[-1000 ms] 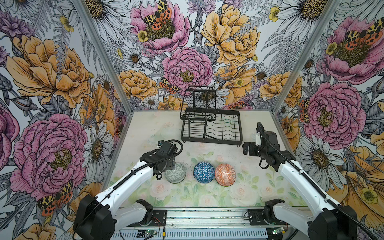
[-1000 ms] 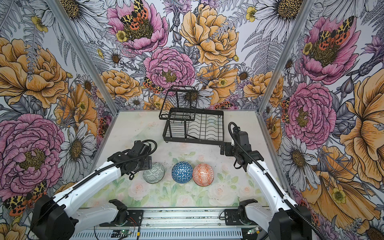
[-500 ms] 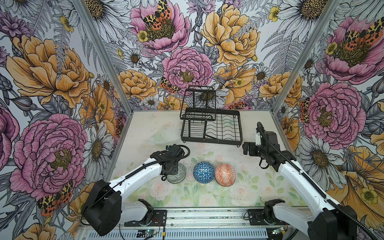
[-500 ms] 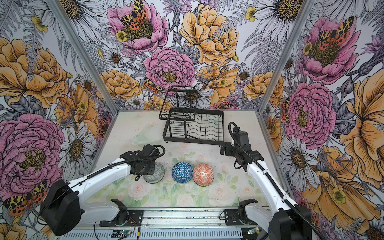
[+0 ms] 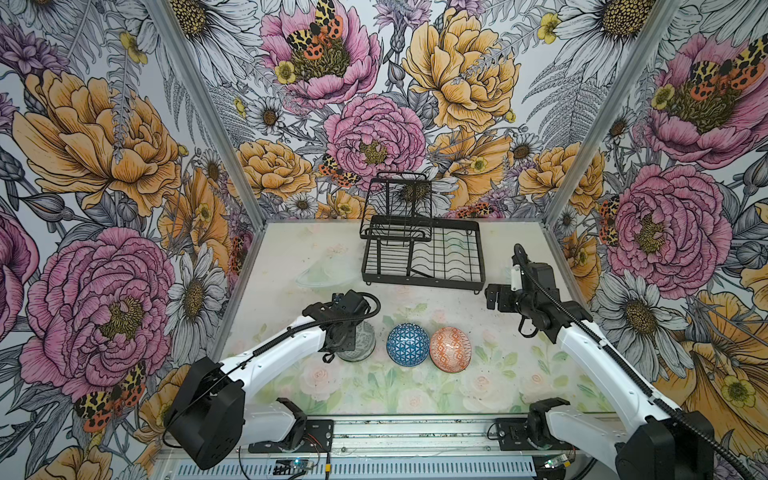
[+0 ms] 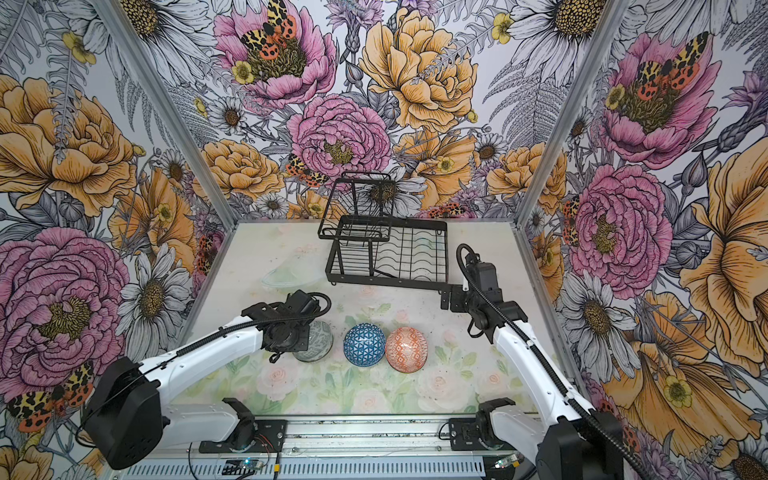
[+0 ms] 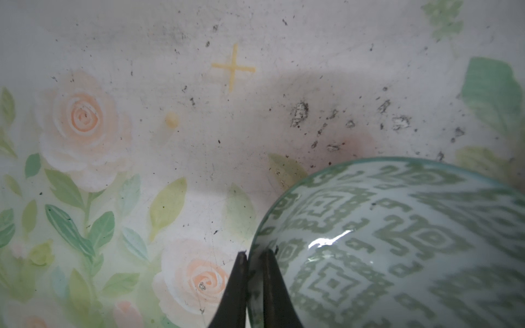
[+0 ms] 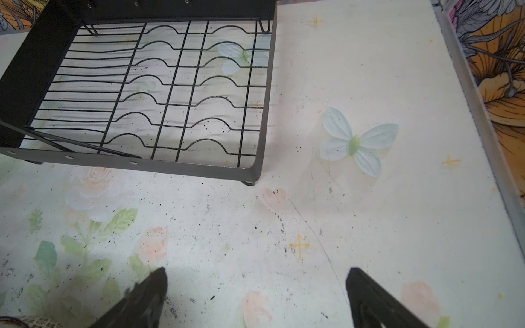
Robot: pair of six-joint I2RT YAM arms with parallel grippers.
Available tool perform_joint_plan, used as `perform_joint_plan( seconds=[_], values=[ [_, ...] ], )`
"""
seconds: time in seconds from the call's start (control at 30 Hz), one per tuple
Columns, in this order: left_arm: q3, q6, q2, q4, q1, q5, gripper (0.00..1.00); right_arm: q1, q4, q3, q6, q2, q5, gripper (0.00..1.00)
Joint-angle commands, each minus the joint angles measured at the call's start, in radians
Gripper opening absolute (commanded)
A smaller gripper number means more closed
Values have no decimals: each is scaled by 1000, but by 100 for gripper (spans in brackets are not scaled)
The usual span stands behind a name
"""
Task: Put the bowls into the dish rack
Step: 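Lower the left gripper onto the rim of the pale green bowl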
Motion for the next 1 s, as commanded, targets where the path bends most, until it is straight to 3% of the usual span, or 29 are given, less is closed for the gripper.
perform_joint_plan(
  seconds=[0.0,0.07,0.87,0.97],
  values=[
    [-12,-20,-13,11,-6,-30,4,8,-3,35,-4,12,-22,99],
    [-12,-21,-26,11,-4,-35,0,8,-3,36,-3,14,-23,100],
    [-6,-35,-126,-2,2,-64,0,10,-5,62,-4,25,-54,99],
    [-16,-20,-122,30,3,-70,12,8,-5,62,-4,29,-56,100]
  ],
)
